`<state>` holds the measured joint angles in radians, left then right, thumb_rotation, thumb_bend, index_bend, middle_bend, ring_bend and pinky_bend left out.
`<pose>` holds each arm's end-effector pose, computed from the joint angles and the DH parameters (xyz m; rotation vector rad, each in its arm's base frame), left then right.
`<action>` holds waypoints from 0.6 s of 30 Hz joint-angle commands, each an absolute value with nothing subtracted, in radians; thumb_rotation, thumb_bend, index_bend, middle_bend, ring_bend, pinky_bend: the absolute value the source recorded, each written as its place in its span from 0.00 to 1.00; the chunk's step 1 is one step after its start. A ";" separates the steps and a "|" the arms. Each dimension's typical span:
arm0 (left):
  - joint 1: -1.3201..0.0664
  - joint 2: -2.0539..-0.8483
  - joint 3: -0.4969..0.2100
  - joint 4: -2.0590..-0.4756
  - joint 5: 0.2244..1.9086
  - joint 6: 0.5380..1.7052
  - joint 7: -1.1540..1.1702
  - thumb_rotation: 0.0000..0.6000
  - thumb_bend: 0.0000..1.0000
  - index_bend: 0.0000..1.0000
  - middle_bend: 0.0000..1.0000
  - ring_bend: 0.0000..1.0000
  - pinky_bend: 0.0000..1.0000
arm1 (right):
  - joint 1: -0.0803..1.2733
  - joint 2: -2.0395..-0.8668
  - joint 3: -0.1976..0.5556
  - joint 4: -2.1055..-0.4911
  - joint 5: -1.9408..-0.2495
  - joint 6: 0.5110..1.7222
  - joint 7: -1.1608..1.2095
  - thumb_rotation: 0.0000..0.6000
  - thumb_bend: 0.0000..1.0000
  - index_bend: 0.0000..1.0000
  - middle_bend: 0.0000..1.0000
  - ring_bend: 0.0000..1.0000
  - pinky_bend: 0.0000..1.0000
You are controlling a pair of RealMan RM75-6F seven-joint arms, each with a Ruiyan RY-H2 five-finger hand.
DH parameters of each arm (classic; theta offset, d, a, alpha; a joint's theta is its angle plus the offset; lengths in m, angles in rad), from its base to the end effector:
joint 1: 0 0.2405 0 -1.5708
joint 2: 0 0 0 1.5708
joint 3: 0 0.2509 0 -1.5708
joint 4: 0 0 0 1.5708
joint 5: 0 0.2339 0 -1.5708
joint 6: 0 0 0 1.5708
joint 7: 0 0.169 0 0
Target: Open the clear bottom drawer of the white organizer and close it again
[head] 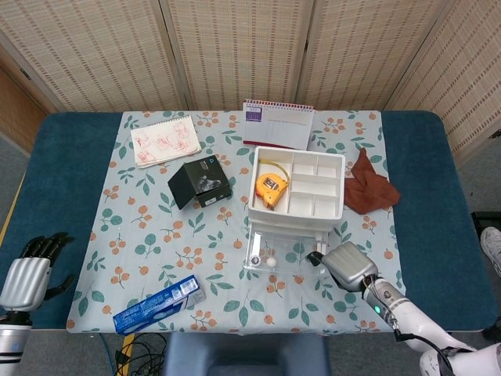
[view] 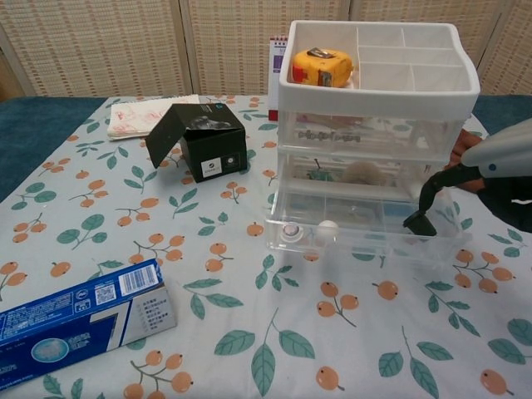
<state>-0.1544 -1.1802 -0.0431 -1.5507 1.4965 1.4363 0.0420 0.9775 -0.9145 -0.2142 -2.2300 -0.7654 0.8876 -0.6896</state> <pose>-0.3116 0.2285 0.1126 -1.4629 -0.8695 -0.8911 -0.1515 -0.2591 0.0434 2.1990 -0.9053 0.2995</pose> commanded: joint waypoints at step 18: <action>-0.150 -1.182 -0.042 -1.547 1.493 1.438 0.040 1.00 0.24 0.22 0.19 0.21 0.15 | 1.008 -0.972 -0.211 -2.180 -0.698 0.881 -0.737 1.00 0.62 0.17 0.91 1.00 1.00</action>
